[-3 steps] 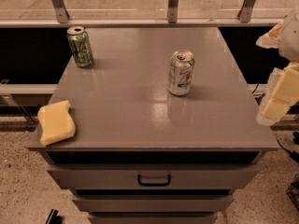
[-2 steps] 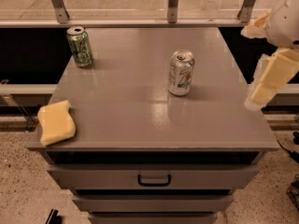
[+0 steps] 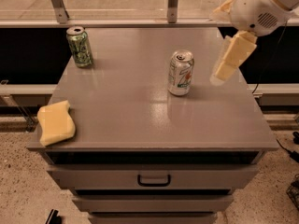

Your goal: Move 7up can near sponge

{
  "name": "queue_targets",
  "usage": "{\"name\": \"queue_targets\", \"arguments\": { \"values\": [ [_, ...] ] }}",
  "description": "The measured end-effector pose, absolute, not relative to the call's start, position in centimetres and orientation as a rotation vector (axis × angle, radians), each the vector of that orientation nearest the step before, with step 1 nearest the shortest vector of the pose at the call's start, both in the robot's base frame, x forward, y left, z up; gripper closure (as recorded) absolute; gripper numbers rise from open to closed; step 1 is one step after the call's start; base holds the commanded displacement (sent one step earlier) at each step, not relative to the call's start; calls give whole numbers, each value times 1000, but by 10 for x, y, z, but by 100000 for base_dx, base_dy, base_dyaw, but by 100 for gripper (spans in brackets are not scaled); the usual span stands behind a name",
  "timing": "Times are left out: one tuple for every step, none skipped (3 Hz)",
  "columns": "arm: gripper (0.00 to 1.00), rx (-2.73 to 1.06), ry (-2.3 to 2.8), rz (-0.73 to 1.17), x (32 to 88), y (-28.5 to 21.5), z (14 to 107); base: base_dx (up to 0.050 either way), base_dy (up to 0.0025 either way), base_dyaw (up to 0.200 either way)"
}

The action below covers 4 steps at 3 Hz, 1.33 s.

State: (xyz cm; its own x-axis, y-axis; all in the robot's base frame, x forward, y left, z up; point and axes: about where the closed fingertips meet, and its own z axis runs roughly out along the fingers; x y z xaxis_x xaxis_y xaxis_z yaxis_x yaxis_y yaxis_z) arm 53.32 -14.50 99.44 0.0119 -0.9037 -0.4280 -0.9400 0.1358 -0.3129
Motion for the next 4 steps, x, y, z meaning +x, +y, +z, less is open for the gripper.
{"name": "queue_targets", "arguments": {
  "values": [
    [0, -1759, 1882, 84, 536, -143, 995, 0, 0, 0],
    [0, -1751, 1843, 149, 538, -141, 993, 0, 0, 0],
    [0, -1688, 1749, 284, 551, -133, 985, 0, 0, 0],
    [0, -1627, 1669, 398, 566, -117, 974, 0, 0, 0]
  ]
}}
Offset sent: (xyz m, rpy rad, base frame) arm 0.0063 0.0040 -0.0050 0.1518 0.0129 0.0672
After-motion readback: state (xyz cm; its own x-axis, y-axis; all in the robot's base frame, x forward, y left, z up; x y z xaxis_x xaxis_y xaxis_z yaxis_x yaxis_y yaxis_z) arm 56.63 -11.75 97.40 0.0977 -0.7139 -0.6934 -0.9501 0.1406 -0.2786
